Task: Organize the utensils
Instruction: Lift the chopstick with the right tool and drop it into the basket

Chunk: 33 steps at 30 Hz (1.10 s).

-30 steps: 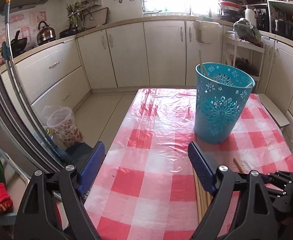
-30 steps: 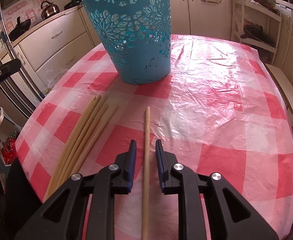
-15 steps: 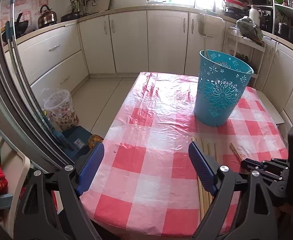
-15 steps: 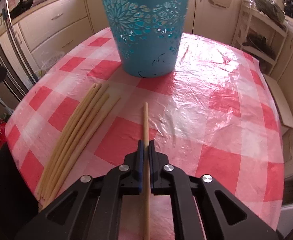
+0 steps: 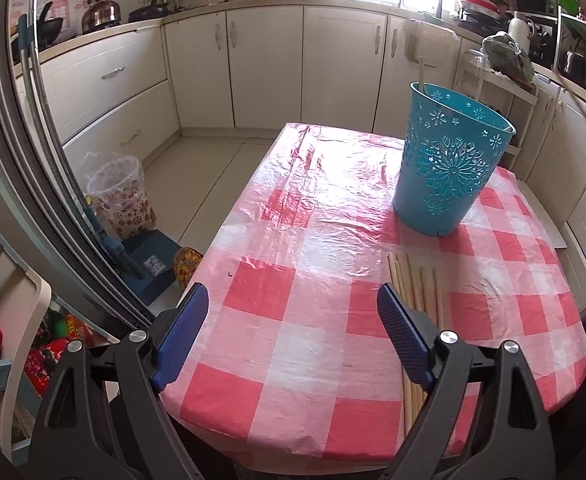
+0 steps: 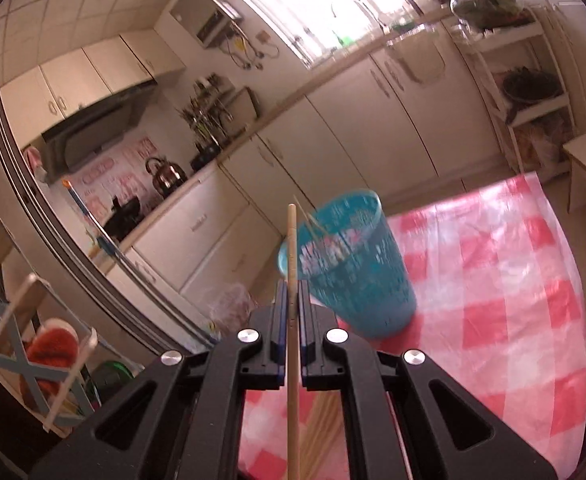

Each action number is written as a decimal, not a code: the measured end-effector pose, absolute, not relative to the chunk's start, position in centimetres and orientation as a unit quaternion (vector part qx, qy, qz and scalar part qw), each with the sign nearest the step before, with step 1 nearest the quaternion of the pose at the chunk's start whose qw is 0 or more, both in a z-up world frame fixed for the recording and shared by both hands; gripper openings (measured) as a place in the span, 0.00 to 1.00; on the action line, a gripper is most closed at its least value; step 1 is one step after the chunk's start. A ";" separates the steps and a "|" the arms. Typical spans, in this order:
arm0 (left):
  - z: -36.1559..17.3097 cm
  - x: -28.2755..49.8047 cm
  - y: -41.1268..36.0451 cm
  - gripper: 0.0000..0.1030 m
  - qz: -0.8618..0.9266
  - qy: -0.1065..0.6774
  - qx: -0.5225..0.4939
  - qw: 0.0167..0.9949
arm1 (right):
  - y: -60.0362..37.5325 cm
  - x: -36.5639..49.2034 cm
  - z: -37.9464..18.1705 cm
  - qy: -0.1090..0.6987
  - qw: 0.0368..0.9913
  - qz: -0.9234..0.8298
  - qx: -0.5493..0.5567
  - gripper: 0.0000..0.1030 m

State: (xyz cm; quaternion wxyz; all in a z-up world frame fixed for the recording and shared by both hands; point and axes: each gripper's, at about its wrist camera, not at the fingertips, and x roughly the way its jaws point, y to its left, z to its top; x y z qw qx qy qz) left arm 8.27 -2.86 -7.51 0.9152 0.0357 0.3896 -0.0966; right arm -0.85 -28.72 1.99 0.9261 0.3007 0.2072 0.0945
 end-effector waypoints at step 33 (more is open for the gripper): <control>-8.3 7.6 -0.9 0.80 -0.102 0.420 -0.004 0.902 | -25.9 10.2 0.6 0.159 0.976 -0.019 0.148 0.22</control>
